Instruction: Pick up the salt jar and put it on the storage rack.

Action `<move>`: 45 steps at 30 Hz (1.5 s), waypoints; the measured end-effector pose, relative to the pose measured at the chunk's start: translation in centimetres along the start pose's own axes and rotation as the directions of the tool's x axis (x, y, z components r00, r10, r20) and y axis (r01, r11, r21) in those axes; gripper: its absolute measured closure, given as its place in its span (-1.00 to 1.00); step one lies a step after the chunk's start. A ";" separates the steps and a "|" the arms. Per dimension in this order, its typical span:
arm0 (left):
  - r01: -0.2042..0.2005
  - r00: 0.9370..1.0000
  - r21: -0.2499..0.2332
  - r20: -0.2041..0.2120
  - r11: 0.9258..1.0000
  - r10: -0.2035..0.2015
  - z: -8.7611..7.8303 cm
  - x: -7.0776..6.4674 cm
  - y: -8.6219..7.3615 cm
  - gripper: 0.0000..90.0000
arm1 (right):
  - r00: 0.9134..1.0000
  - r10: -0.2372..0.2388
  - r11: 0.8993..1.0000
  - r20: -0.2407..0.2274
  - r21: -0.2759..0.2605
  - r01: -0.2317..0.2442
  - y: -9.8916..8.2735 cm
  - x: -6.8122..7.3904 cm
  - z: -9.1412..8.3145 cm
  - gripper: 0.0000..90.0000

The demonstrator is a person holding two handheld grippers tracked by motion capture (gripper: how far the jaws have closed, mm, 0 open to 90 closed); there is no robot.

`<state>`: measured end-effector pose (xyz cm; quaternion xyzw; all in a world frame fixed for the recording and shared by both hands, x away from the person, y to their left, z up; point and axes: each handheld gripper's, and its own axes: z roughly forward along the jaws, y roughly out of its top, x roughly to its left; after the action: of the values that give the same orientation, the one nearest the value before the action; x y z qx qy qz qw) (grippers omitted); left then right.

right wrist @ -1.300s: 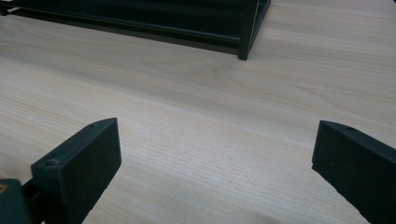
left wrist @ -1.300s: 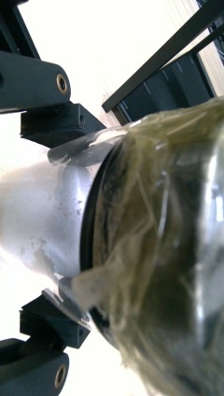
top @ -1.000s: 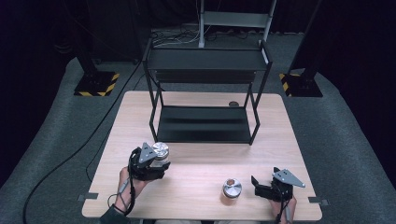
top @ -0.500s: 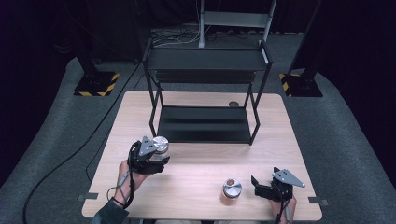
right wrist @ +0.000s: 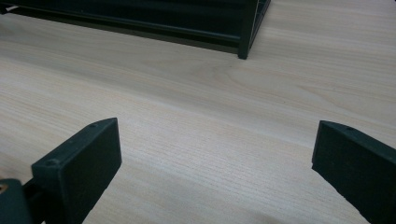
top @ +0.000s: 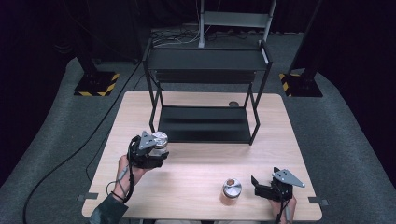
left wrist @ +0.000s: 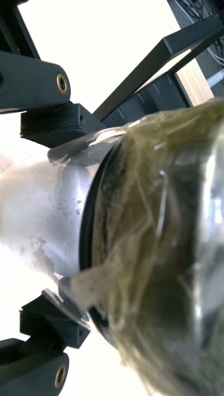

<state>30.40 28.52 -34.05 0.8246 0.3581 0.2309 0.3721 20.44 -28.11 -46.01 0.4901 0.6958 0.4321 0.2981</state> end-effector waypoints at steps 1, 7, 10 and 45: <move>-0.002 1.000 -0.001 -0.001 1.000 0.002 0.0 0.1 0.1 -0.32 | 1.000 0.000 1.000 0.000 0.000 0.000 0.0 0.0 0.0 -1.00; -0.005 1.000 0.007 -0.002 1.000 0.005 0.2 0.4 0.7 -0.32 | 1.000 -0.001 1.000 0.001 0.001 0.001 0.0 0.0 0.0 -1.00; 0.001 1.000 0.005 -0.001 1.000 -0.001 0.4 0.7 0.8 -0.32 | 1.000 -0.001 1.000 0.001 0.001 0.001 0.0 0.0 0.0 -1.00; 0.012 1.000 0.010 -0.008 1.000 -0.012 1.6 2.9 3.8 -0.32 | 1.000 0.000 1.000 0.000 0.004 0.000 0.1 0.0 0.0 -1.00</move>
<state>34.85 28.29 -31.75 0.8233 0.3657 0.2300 0.3681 20.50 -28.09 -45.96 0.4908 0.6967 0.4308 0.2970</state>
